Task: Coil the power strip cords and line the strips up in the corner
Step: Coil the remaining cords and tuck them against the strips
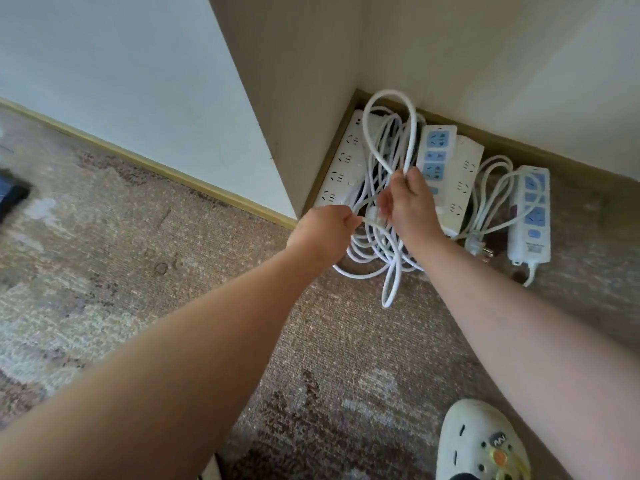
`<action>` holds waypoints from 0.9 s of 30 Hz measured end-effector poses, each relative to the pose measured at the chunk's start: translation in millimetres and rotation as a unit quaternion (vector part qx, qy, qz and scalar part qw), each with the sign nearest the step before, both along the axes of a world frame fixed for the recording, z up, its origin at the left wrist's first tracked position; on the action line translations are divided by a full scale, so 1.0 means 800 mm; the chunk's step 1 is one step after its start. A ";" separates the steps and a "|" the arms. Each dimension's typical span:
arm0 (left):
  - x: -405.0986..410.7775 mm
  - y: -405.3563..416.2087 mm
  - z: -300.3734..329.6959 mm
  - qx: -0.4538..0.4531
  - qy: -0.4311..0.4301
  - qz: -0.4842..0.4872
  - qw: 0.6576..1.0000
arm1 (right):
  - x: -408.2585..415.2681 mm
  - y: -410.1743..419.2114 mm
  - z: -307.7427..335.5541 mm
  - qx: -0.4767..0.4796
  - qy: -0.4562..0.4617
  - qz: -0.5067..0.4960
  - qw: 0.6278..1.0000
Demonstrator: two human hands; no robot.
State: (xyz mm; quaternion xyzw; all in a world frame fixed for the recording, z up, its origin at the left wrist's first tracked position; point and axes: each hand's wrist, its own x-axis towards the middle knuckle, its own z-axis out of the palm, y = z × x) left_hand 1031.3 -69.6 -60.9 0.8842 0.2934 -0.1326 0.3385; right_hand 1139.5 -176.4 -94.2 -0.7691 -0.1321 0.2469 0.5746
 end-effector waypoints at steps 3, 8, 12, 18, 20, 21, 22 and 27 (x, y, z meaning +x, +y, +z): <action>0.003 -0.014 -0.008 0.035 0.020 0.073 0.997 | 0.000 -0.007 0.005 0.003 0.053 0.046 0.998; 0.021 -0.020 -0.010 0.034 -0.072 0.182 0.980 | 0.000 -0.010 0.004 -0.030 0.048 0.119 0.991; 0.048 -0.020 -0.001 0.023 -0.108 0.215 0.970 | 0.009 -0.011 0.001 -0.043 0.028 0.086 0.995; 0.013 -0.014 -0.013 -0.048 -0.070 0.134 0.987 | 0.018 -0.014 -0.013 -0.059 -0.073 0.029 0.995; -0.037 -0.009 -0.018 -0.078 -0.046 0.095 0.991 | 0.022 -0.018 -0.014 -0.055 -0.079 0.025 0.995; -0.067 -0.003 -0.020 -0.089 -0.032 0.078 0.992 | 0.023 -0.020 -0.014 -0.062 -0.082 0.025 0.994; -0.097 0.008 -0.021 -0.102 -0.018 0.073 0.992 | 0.024 -0.020 -0.015 -0.075 -0.087 0.027 0.993; -0.177 0.066 -0.010 -0.084 0.025 0.148 0.985 | 0.015 -0.019 -0.017 -0.128 -0.120 0.076 0.981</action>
